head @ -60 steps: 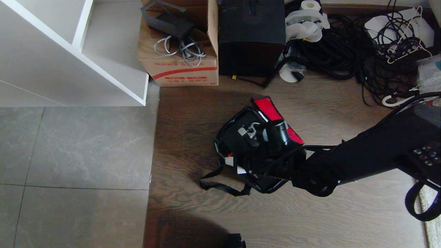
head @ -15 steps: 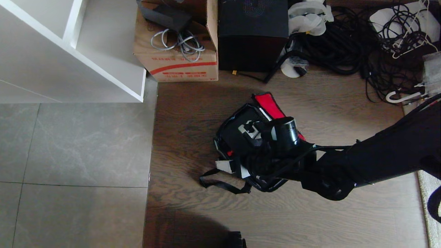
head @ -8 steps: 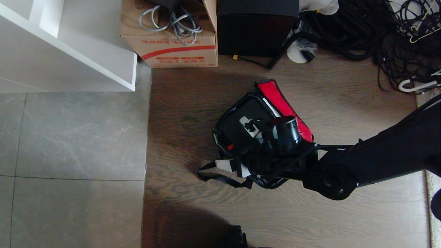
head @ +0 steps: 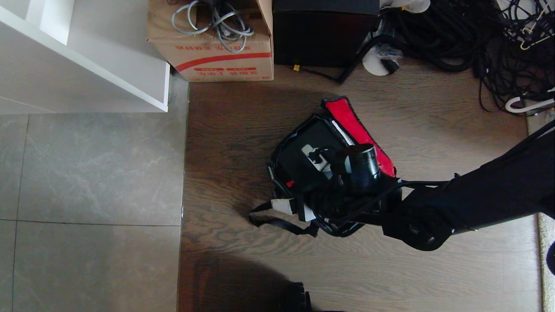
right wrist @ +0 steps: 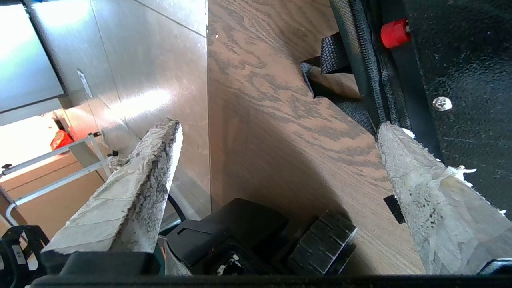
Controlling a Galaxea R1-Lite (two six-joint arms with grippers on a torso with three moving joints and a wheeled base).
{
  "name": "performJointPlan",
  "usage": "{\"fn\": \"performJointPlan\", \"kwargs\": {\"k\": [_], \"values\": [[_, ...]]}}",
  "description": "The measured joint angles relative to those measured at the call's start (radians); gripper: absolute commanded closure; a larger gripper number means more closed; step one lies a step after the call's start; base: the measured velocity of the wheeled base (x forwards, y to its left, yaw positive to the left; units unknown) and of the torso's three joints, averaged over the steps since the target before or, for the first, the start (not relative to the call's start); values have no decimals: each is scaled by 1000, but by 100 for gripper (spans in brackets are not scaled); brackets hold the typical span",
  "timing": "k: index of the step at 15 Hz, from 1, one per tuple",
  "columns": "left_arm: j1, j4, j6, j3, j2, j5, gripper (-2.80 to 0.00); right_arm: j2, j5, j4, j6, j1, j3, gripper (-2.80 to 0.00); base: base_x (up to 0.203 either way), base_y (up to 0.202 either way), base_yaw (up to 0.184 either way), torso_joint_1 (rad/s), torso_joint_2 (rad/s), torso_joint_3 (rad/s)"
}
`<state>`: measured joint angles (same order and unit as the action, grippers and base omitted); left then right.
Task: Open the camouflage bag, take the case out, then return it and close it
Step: Close the top of the storage box
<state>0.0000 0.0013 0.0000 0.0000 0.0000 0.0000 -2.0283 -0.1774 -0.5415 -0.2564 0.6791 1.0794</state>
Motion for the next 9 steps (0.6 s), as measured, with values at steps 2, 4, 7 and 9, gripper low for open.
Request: {"fn": "performJointPlan", "kwargs": {"k": [2, 4, 7, 9], "values": [[0, 0, 0, 0, 0, 0, 0, 0, 1, 3, 0, 0, -3, -280, 0, 0, 0, 0, 0, 0], [0, 0, 0, 0, 0, 0, 0, -5, 1, 0, 1, 0, 6, -280, 0, 0, 0, 0, 0, 0], [0, 0, 0, 0, 0, 0, 0, -26, 8, 10, 2, -3, 44, -280, 0, 0, 0, 0, 0, 0], [0, 0, 0, 0, 0, 0, 0, -45, 11, 43, 6, -12, 93, -280, 0, 0, 0, 0, 0, 0]]}}
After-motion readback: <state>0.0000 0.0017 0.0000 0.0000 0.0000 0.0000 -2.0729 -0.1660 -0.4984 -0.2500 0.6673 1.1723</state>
